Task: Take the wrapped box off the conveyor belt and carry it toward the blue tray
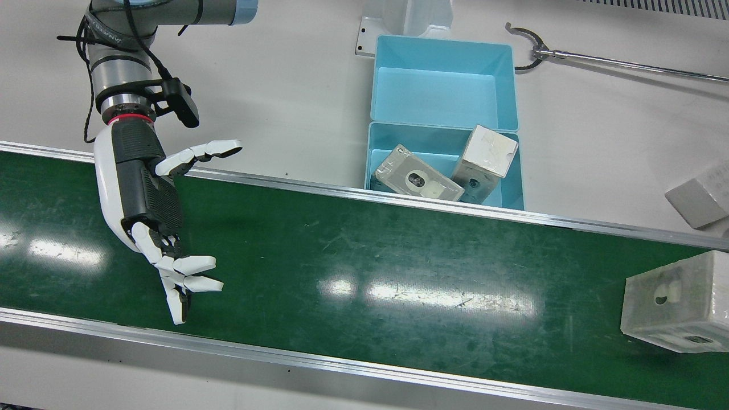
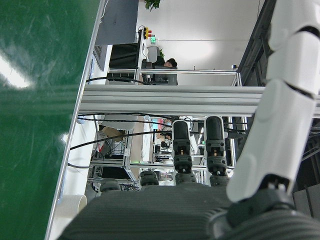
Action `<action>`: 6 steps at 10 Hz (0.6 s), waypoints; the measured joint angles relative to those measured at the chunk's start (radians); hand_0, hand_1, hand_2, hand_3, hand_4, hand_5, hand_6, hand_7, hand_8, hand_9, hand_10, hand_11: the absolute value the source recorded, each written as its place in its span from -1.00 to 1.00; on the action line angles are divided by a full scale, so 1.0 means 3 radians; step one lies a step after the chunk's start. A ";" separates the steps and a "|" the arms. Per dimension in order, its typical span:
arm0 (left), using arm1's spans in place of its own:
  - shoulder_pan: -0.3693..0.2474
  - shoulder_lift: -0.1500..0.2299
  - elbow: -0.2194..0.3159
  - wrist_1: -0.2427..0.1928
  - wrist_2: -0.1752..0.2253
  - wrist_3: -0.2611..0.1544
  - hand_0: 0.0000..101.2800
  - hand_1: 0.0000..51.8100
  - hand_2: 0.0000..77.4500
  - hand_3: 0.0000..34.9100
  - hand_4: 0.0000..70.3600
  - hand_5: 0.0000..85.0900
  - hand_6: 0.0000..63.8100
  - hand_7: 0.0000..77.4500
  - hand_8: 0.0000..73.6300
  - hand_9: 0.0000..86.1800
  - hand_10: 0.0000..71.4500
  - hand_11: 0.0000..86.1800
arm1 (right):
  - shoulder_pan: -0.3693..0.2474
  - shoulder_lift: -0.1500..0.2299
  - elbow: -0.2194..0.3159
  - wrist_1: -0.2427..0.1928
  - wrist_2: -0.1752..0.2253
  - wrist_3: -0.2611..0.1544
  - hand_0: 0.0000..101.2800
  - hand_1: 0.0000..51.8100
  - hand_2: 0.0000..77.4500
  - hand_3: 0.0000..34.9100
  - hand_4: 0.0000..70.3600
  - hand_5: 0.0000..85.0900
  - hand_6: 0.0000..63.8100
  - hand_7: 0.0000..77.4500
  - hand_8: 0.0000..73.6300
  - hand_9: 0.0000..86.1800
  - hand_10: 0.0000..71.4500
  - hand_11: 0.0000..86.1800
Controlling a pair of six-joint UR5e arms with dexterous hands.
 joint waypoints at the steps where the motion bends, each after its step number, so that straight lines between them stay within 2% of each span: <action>1: 0.0000 0.0000 0.0000 0.0000 0.0000 0.0000 -1.00 -1.00 -0.99 -1.00 -1.00 -0.97 -1.00 -1.00 -1.00 -1.00 -0.98 -1.00 | 0.0001 -0.0001 0.0000 0.0000 0.0000 0.0003 -0.18 -0.75 -0.66 0.00 -0.61 -0.22 -0.83 -0.35 -1.00 -0.87 -1.00 -0.96; 2: 0.0000 0.0000 0.0000 0.0000 0.0000 0.0000 -1.00 -1.00 -0.99 -1.00 -1.00 -0.97 -1.00 -1.00 -1.00 -1.00 -1.00 -1.00 | 0.0001 -0.0001 0.0000 0.0001 0.0000 0.0006 -0.17 -0.64 -0.65 -0.07 -0.74 -0.22 -0.83 -0.35 -1.00 -0.87 -1.00 -0.96; 3: 0.0000 0.0000 0.0000 0.0000 0.0000 0.0000 -1.00 -1.00 -0.99 -1.00 -1.00 -0.97 -1.00 -1.00 -1.00 -1.00 -1.00 -1.00 | 0.0000 0.0000 0.0001 0.0003 0.0000 0.0007 -0.14 -0.64 -0.65 -0.08 -0.66 -0.22 -0.83 -0.35 -1.00 -0.87 -1.00 -0.96; 4: 0.0000 0.0000 0.0000 0.0000 0.0000 0.0000 -1.00 -1.00 -0.99 -1.00 -1.00 -0.97 -1.00 -0.99 -1.00 -1.00 -1.00 -1.00 | -0.0001 0.0000 0.0001 0.0006 -0.0002 0.0020 -0.11 -0.52 -0.56 -0.08 -0.61 -0.19 -0.81 -0.35 -1.00 -0.84 -1.00 -0.96; 6: 0.0000 0.0000 0.0000 0.0000 0.0000 0.0000 -1.00 -1.00 -0.99 -1.00 -1.00 -0.99 -1.00 -1.00 -1.00 -1.00 -0.98 -1.00 | 0.0006 -0.0016 0.0000 0.0007 -0.0002 0.0117 -0.11 -0.52 -0.56 -0.08 -0.61 -0.19 -0.81 -0.35 -1.00 -0.84 -1.00 -0.96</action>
